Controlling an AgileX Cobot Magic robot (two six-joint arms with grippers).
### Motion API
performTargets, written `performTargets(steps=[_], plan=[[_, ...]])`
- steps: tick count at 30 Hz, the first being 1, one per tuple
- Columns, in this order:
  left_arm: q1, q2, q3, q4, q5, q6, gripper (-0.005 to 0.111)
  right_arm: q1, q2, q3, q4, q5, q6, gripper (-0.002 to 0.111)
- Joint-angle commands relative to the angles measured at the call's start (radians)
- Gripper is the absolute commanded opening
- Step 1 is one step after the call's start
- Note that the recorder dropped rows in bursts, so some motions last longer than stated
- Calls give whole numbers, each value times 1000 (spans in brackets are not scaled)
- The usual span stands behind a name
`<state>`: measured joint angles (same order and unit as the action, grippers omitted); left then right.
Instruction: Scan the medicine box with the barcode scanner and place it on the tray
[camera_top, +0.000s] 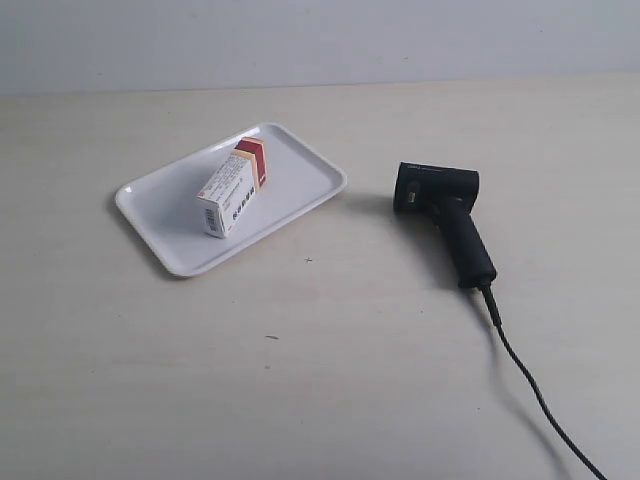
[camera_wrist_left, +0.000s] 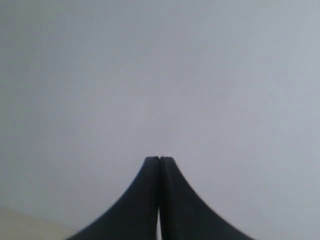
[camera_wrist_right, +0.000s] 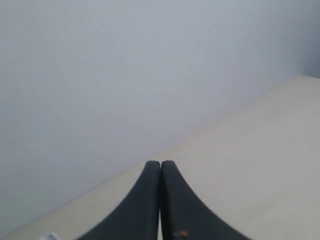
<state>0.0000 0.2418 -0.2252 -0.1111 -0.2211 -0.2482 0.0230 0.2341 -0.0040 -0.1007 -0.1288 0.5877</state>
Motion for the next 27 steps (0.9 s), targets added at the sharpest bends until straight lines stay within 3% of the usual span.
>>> performTargets(steps=[1, 7, 9, 11, 13, 15, 18, 22, 27], plan=[[-1, 393, -91, 259, -23, -160, 0, -5, 4, 4, -8, -93, 17, 0], [-1, 946, -247, 831, -284, -550, 1, -5, 4, 4, -15, -105, -3, 0], [-1, 1112, -327, 1019, -375, -682, 9, -5, 4, 4, -15, -105, -13, 0], [-12, 1249, -401, 1168, -448, -780, 24, -5, 4, 4, -15, -105, -13, 0], [-45, 1354, -475, 1228, -471, -808, 40, -5, 4, 4, -15, -105, -13, 0], [-92, 1425, -534, 1261, -459, -799, 47, -5, 4, 4, -15, -105, -13, 0], [-176, 1505, -616, 1309, -408, -778, 49, -5, 4, 4, -15, -103, -13, 0], [-287, 1579, -688, 1336, -169, -783, 51, -5, 4, 4, -15, -99, -13, 0], [-408, 1625, -740, 1336, -28, -780, 84, -5, 4, 4, -15, -99, -13, 0]])
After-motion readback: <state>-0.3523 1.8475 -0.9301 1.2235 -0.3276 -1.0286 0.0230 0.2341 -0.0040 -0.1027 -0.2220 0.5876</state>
